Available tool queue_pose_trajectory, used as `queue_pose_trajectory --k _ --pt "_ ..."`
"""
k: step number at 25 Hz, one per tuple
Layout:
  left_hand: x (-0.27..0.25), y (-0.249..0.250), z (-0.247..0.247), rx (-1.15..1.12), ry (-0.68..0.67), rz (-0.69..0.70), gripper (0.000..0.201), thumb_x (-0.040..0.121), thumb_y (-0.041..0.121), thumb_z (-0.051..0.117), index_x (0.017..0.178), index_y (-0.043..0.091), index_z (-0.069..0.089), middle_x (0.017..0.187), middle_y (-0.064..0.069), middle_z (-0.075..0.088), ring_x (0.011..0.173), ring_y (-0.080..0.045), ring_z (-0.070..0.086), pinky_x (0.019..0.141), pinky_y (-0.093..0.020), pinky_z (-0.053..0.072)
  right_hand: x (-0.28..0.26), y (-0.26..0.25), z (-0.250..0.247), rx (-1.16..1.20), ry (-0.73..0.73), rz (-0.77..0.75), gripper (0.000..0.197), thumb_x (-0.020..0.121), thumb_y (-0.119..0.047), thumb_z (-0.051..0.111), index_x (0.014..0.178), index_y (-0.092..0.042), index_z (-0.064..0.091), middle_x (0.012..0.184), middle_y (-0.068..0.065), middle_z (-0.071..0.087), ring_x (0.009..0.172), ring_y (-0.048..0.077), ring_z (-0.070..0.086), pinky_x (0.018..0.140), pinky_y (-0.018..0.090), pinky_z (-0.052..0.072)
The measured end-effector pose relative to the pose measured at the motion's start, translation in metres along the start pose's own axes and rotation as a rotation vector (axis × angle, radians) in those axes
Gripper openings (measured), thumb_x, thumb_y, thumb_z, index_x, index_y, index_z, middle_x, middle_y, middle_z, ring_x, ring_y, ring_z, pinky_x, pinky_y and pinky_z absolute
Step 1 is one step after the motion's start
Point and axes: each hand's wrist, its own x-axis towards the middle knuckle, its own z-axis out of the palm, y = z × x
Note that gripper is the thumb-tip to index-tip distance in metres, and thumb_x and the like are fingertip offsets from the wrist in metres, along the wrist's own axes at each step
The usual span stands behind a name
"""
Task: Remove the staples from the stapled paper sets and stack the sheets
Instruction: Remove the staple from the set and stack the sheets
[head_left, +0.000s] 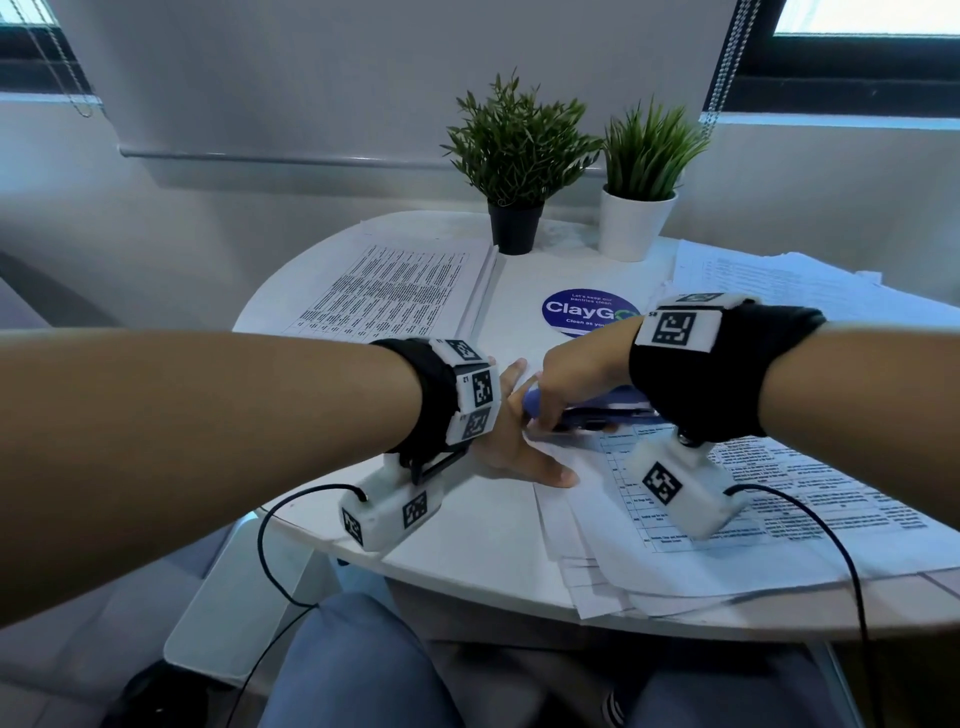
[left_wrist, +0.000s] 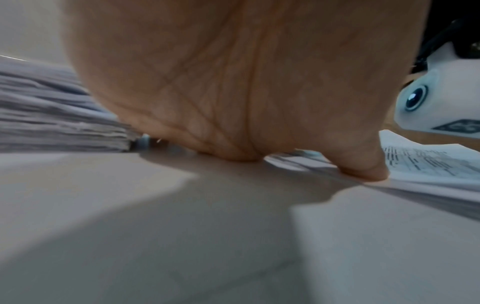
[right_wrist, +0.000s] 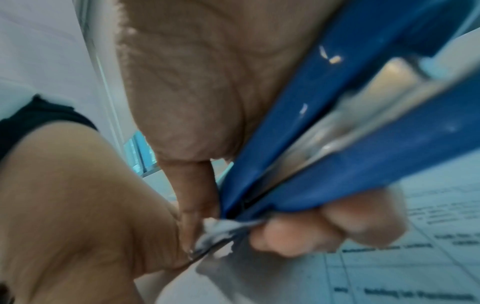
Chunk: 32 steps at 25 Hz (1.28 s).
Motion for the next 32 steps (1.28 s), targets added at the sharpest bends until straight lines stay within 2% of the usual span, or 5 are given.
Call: queue_pose_trajectory --k 8,11,15,27,32 --pt "0.017 -0.014 0.008 0.099 0.037 0.042 0.111 0.071 0.085 0.048 0.153 0.033 -0.006 0.161 0.0 -0.019 0.147 -0.03 -0.021 0.118 -0.045 -0.008 0.0 0.01 0.002 0.076 0.026 0.006 0.029 0.083 -0.038 0.07 0.068 -0.015 0.062 0.054 -0.003 0.064 0.044 0.012 0.057 0.053 0.021 0.042" --pt "0.011 -0.021 -0.007 -0.087 0.082 0.116 0.094 0.062 0.081 0.056 0.142 0.036 0.036 0.157 -0.01 0.024 0.145 -0.032 0.021 0.119 -0.043 0.021 -0.003 0.019 0.006 0.018 0.173 -0.023 0.041 0.081 -0.049 0.069 0.09 -0.009 0.067 0.08 0.003 0.063 0.069 0.018 0.054 0.063 0.029 0.038" --pt "-0.005 -0.032 -0.028 -0.332 0.317 0.197 0.038 0.078 0.036 0.078 0.112 0.019 0.072 0.105 -0.003 0.071 0.097 -0.018 0.064 0.086 -0.027 0.047 -0.008 0.023 0.006 0.255 0.296 -0.114 0.033 0.082 -0.037 0.071 0.077 -0.005 0.061 0.071 0.008 0.061 0.058 0.016 0.053 0.052 0.024 0.039" --pt "-0.016 -0.05 -0.03 -0.712 0.459 0.215 0.011 0.073 0.017 0.083 0.083 0.017 0.078 0.065 0.005 0.065 0.052 0.002 0.05 0.055 -0.011 0.042 -0.025 0.008 -0.007 0.346 0.282 -0.145 0.038 0.084 -0.047 0.068 0.084 -0.009 0.064 0.073 0.005 0.074 0.059 0.013 0.063 0.058 0.022 0.046" --pt "-0.023 -0.071 -0.037 -0.744 0.484 0.141 0.007 0.078 0.008 0.077 0.084 0.012 0.077 0.066 0.0 0.068 0.055 -0.001 0.058 0.063 -0.016 0.052 -0.02 0.006 -0.007 0.339 0.278 -0.086 0.019 0.081 -0.031 0.06 0.082 -0.012 0.06 0.073 0.006 0.073 0.065 0.02 0.065 0.063 0.028 0.046"
